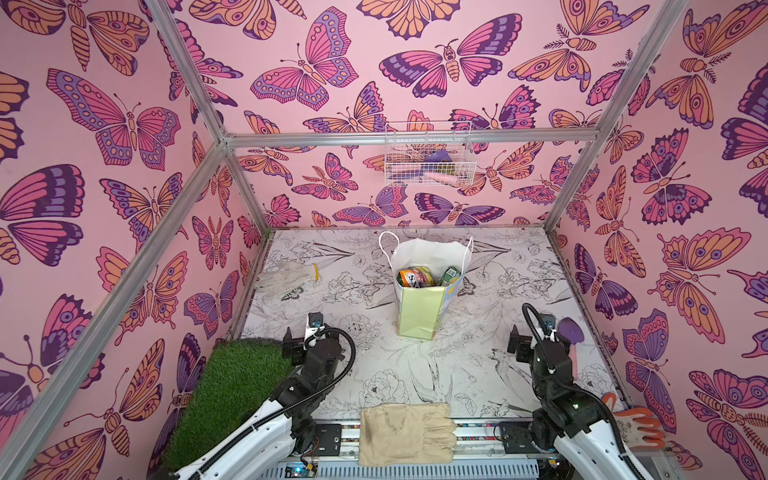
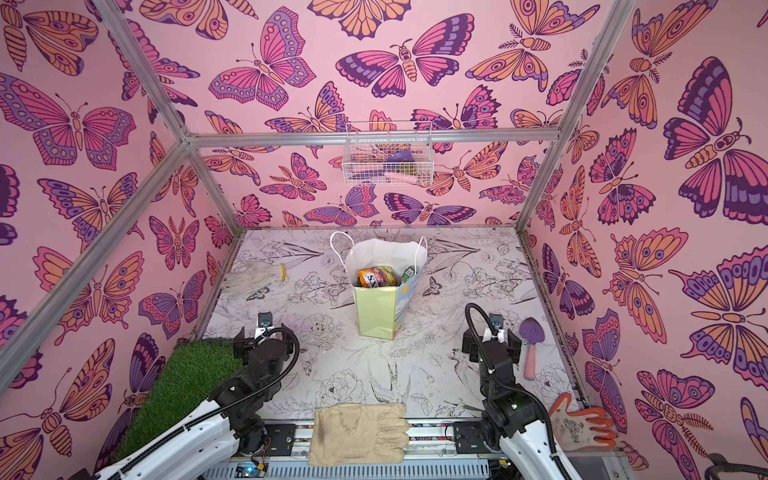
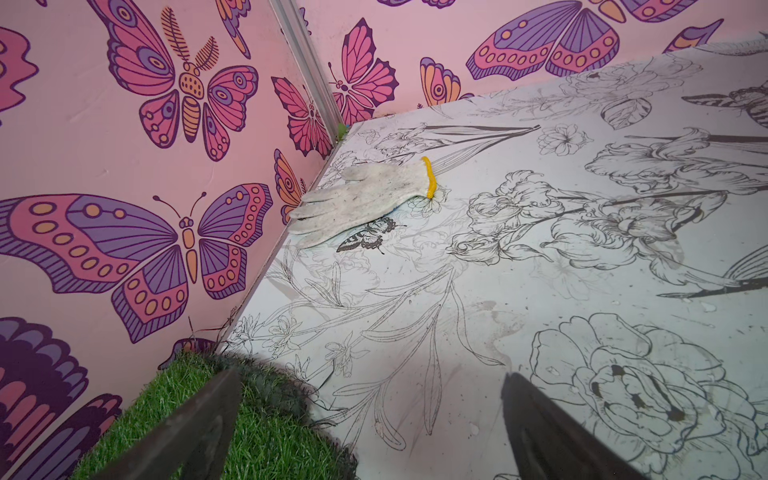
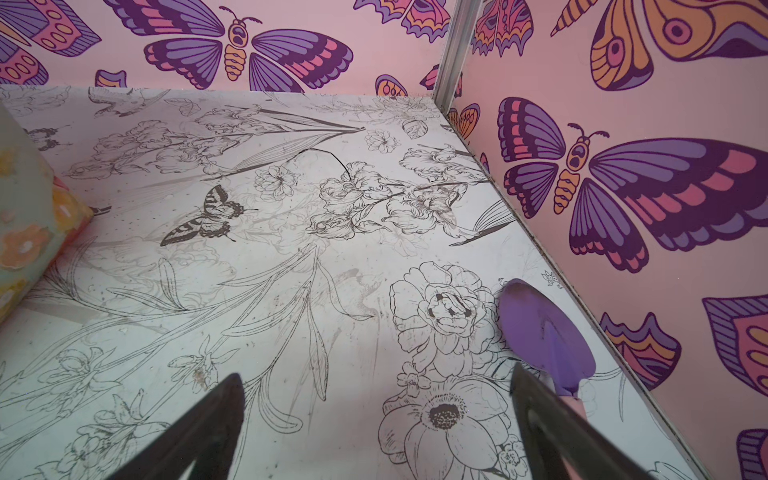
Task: Place the snacks into the paper bag
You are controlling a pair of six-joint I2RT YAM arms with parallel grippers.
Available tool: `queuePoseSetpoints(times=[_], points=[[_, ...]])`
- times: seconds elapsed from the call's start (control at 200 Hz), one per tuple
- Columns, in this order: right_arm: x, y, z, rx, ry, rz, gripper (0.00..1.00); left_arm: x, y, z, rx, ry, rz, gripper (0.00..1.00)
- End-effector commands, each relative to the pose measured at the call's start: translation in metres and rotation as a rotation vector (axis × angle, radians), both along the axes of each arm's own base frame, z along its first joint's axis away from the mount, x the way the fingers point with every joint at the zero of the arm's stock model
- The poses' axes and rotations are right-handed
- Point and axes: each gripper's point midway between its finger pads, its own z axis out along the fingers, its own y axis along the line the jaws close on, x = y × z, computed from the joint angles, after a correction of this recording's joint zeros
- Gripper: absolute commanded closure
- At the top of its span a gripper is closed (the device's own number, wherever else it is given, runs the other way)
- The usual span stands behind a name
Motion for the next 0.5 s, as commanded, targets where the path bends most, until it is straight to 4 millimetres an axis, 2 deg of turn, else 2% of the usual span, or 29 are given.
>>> queuePoseSetpoints(times=[0.0,0.496], points=[[0.003,-0.003,0.010,0.002,-0.054,-0.023,0.01,-0.003,0.002,-0.005,0.011,0.001,0.005,0.01],[0.013,0.000,0.016,-0.008,-0.129,-0.019,0.01,0.004,-0.001,0.002,0.000,-0.083,-0.021,0.01]])
